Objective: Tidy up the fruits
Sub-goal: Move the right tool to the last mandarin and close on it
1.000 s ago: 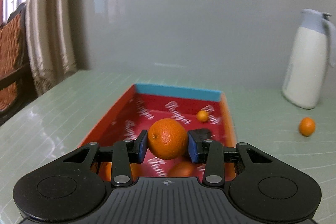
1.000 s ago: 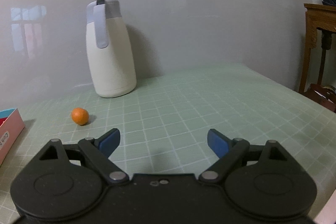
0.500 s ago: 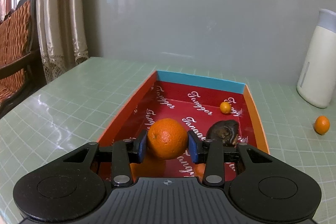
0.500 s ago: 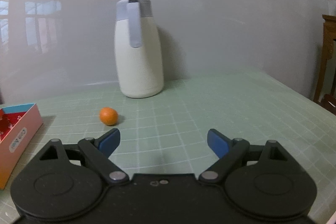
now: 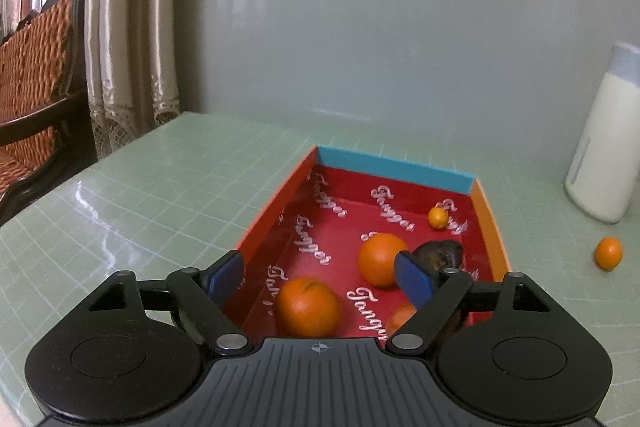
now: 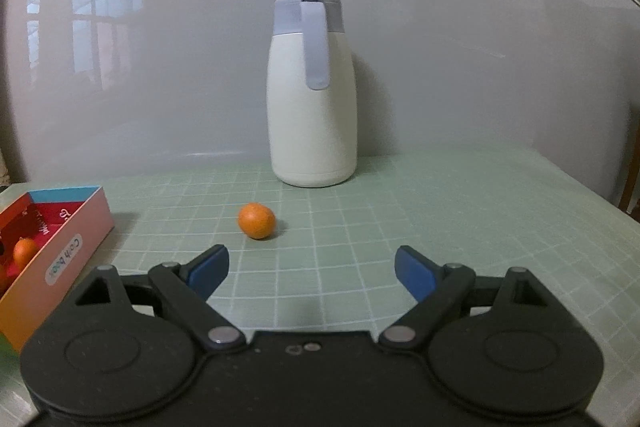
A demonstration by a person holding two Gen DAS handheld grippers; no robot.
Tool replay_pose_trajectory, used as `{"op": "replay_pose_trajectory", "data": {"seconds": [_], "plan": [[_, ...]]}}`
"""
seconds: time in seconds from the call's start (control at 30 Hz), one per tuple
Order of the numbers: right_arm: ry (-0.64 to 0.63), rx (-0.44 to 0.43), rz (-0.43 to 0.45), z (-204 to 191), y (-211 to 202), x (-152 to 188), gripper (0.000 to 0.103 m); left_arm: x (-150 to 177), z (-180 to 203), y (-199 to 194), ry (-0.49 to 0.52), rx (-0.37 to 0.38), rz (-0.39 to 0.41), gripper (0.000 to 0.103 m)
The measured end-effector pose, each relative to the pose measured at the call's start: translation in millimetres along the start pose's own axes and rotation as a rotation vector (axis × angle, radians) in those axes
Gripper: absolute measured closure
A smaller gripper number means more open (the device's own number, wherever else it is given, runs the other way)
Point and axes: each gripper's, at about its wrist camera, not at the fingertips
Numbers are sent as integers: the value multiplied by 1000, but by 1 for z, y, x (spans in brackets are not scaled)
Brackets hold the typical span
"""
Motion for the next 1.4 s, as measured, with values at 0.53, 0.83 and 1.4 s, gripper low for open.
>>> {"op": "replay_pose_trajectory", "data": {"seconds": [0.53,0.83,1.4], "plan": [[-51,-61,-19,-46,19,-1,13,21,-64,-65,-55,-114,124,12],[-64,-61,-26,-60,35,-4,13,42,-94,-72,-113,-173,117,11],[-136,-40,-44,-85,82,-16,13,58,-107,-81,-70,-223,163,10]]}}
Point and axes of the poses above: each gripper's, at about its wrist camera, not at the fingertips, and y roughly the way its jaws point, z to its right, x to its underside
